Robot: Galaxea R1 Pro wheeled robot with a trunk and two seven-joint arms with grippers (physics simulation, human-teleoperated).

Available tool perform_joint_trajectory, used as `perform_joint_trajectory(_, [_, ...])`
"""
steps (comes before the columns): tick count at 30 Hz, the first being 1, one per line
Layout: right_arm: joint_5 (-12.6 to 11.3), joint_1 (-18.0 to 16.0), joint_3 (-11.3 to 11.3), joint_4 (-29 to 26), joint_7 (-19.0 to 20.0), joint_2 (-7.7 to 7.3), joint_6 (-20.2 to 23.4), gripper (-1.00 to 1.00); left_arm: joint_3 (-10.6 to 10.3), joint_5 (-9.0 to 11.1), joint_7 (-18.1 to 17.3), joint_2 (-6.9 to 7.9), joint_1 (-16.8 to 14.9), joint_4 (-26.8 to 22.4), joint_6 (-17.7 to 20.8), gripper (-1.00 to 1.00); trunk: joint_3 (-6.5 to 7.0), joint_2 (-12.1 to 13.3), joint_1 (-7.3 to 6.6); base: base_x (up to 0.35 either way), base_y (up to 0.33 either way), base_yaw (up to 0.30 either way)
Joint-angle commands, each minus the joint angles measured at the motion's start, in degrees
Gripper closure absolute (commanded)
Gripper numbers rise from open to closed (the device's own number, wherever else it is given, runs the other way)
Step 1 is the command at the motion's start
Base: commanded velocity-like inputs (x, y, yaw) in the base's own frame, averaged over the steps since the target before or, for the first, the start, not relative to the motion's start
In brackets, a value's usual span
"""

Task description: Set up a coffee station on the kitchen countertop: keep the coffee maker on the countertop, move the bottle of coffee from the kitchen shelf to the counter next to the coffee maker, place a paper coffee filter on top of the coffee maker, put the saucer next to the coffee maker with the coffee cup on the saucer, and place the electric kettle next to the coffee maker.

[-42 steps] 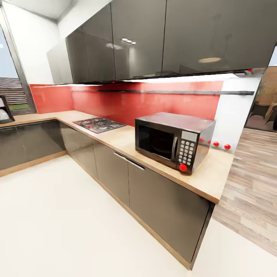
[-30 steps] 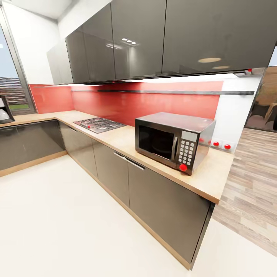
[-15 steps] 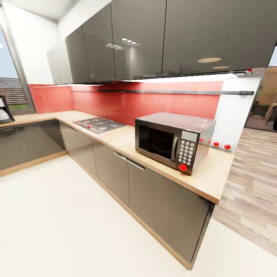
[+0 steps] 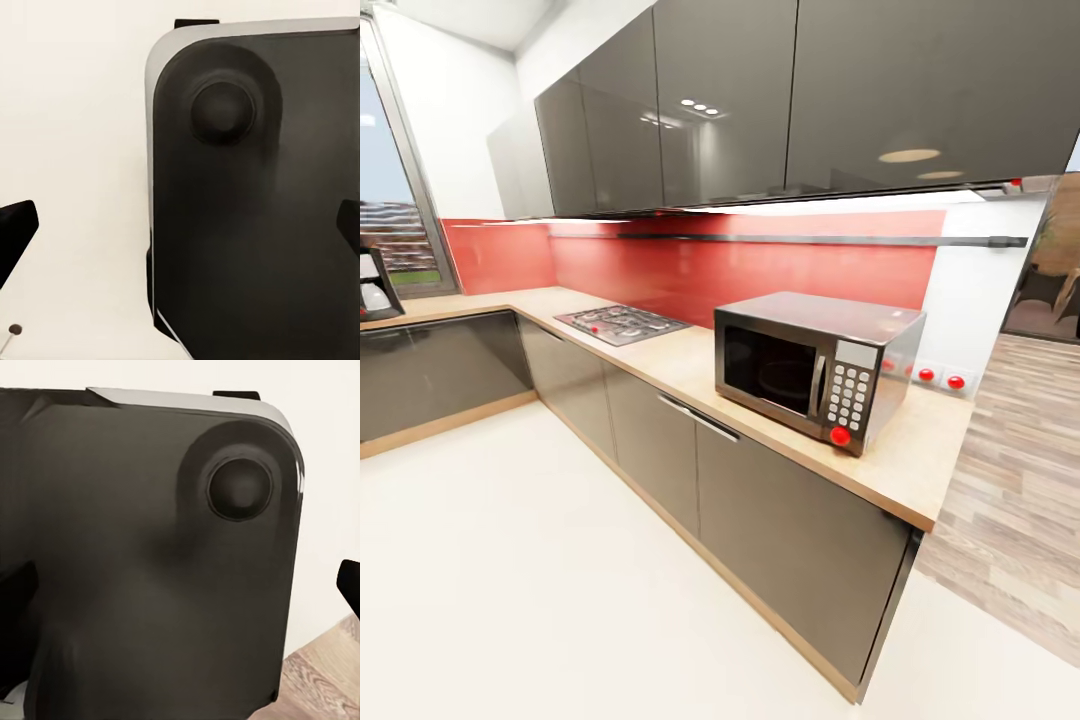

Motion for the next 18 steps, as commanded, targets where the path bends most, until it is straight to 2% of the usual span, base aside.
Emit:
perform_joint_trajectory(1, [0.0, 0.0, 0.0, 0.1, 0.2, 0.04, -0.1, -1.00, 0.1, 0.1, 0.0, -0.01, 0.0, -0.1, -0.1, -1.00, -0.06, 0.0, 0.00, 0.000, 0.000, 0.219])
perform_joint_trajectory(6, [0.1, 0.0, 0.1, 0.1, -0.1, 0.14, -0.1, -1.00, 0.2, 0.5, -0.1, -0.06, 0.0, -0.1, -0.1, -1.00, -0.17, 0.0, 0.00, 0.000, 0.000, 0.260])
perform_joint_trajectory(13, [0.3, 0.0, 0.1, 0.0, -0.5, 0.19, -0.2, -1.00, 0.3, 2.4, -0.4, -0.10, 0.0, -0.2, 0.0, -1.00, -0.33, 0.0, 0.00, 0.000, 0.000, 0.280])
perform_joint_trajectory(18, [0.5, 0.0, 0.2, 0.0, -0.5, 0.16, -0.2, -1.00, 0.2, 2.6, -0.6, -0.11, 0.0, -0.2, -0.1, -1.00, -0.40, 0.0, 0.00, 0.000, 0.000, 0.283])
